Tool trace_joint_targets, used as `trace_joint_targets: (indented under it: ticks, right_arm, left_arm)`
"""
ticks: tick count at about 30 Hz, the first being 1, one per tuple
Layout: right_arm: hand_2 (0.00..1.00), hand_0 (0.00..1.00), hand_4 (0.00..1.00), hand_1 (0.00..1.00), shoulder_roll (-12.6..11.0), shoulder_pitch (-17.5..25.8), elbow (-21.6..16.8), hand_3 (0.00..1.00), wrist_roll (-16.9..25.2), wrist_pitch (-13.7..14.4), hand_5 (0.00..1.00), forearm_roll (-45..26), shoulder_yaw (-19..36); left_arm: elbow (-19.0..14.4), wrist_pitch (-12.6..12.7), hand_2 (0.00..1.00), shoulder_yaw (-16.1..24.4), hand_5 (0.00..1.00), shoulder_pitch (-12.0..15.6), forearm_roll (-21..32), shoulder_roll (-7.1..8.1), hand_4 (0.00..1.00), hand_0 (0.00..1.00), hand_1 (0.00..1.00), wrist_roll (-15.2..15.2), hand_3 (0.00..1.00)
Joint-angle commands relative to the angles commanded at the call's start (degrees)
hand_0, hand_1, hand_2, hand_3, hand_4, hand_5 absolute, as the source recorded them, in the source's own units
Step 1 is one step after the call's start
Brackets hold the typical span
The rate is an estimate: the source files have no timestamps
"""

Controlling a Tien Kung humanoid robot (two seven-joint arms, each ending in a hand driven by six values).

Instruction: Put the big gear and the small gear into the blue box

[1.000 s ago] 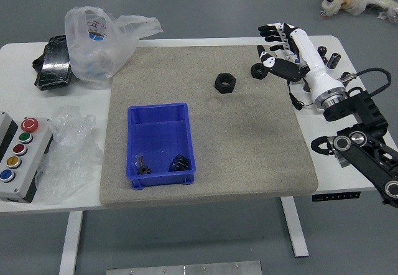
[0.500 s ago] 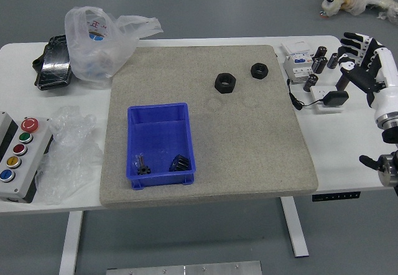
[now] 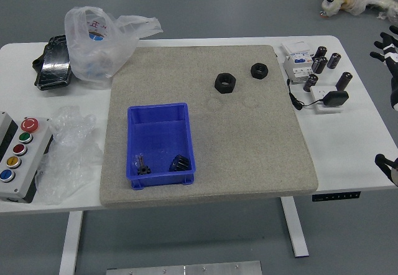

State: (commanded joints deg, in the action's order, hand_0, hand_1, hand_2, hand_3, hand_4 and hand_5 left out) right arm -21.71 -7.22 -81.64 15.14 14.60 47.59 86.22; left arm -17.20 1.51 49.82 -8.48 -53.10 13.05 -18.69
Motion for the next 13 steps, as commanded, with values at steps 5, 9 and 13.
trace_joint_targets:
  ticks: [5, 9, 13]
  right_arm:
    - [0.678, 0.587, 0.686, 0.658, 0.1, 0.2, 0.4, 0.677, 0.4, -0.1, 0.334, -1.2, 0.3]
    - [0.675, 0.589, 0.671, 0.651, 0.2, 0.0, 0.7, 0.676, 0.4, -0.2, 0.313, -1.5, 0.1]
    - [0.675, 0.589, 0.671, 0.651, 0.2, -0.7, 0.7, 0.676, 0.2, -0.2, 0.313, -1.4, -0.7]
  left_arm:
    - [0.0, 0.1, 0.666, -0.2, 0.458, -0.2, 0.3, 0.07, 0.738, 0.720, 0.668, 0.1, 0.754]
    - [0.0, 0.2, 0.666, -0.2, 0.458, -0.2, 0.4, 0.13, 0.738, 0.720, 0.668, 0.1, 0.755]
    - [0.0, 0.1, 0.666, 0.4, 0.458, 0.2, 0.0, 0.08, 0.738, 0.720, 0.668, -0.1, 0.755]
